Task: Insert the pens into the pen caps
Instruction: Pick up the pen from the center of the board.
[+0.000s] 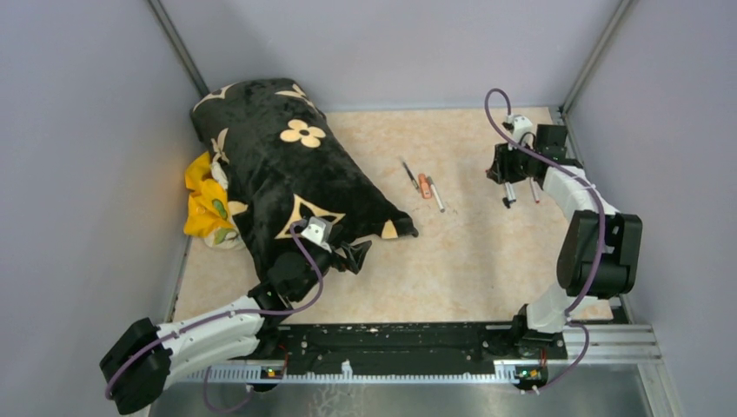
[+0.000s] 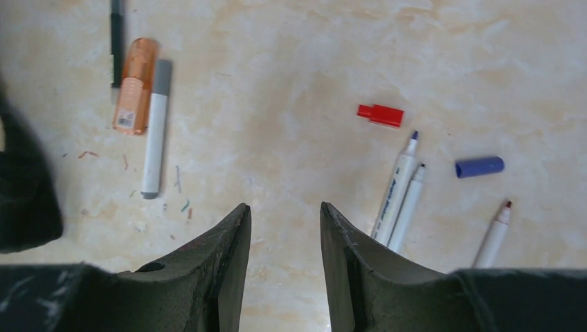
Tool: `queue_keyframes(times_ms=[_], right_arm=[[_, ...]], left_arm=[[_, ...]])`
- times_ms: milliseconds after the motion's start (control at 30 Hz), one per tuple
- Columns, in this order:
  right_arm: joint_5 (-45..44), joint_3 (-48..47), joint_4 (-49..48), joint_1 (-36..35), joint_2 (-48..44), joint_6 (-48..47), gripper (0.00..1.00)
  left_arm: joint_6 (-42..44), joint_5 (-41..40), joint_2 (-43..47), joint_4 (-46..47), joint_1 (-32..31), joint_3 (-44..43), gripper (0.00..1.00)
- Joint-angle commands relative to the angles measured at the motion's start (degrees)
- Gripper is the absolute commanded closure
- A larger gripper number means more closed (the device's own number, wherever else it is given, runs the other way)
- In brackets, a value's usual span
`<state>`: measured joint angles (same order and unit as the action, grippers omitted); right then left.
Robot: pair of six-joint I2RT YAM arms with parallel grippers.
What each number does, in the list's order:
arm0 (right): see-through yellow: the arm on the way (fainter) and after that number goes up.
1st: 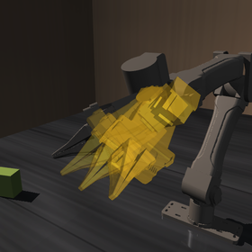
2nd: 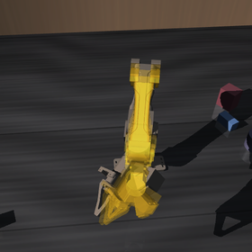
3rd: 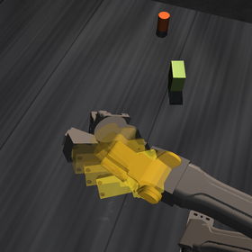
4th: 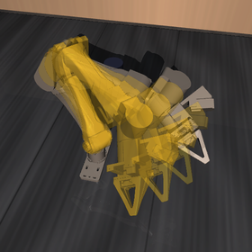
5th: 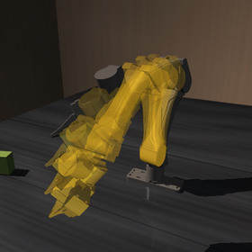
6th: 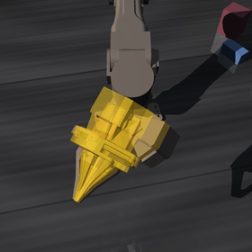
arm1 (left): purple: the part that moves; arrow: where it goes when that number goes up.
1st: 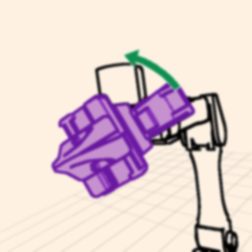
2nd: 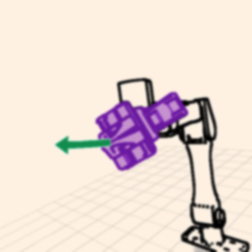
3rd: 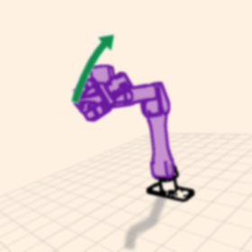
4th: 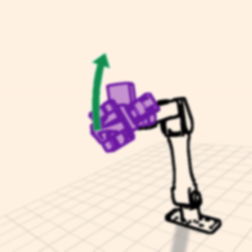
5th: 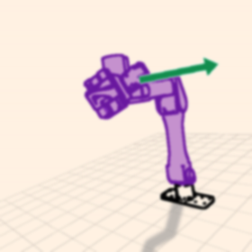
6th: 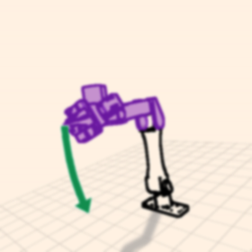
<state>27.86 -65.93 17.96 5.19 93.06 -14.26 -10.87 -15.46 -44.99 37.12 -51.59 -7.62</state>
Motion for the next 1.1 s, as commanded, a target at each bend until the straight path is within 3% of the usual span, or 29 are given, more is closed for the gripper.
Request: queue_keyframes(times_ms=[0, 267, 500, 933, 1067], right_arm=[[-8.38, 0.73, -3.22, 0.95, 0.50, 0.42, 0.59], [-16.01, -0.02, -2.75, 1.48, 4.65, -0.31, 0.61], [-16.89, -1.13, -1.28, 1.58, 7.98, -1.06, 0.69], [-19.79, -1.87, -1.36, 1.74, 10.99, -1.86, 0.71], [-19.52, -2.25, -0.86, 1.85, 11.74, -2.00, 0.76]], left_arm=[[-0.29, -0.55, -0.11, 1.20, 0.35, -0.03, 0.01], [-0.38, -0.76, 0.17, 1.29, 0.35, 0.19, 0.01], [-0.38, -0.79, -0.40, 1.37, 0.35, -0.07, 0.01], [-0.38, -0.64, -1.23, 1.33, 0.35, -0.46, 0.01], [-0.38, -0.68, -1.17, 1.28, 0.35, -0.41, 0.01]])
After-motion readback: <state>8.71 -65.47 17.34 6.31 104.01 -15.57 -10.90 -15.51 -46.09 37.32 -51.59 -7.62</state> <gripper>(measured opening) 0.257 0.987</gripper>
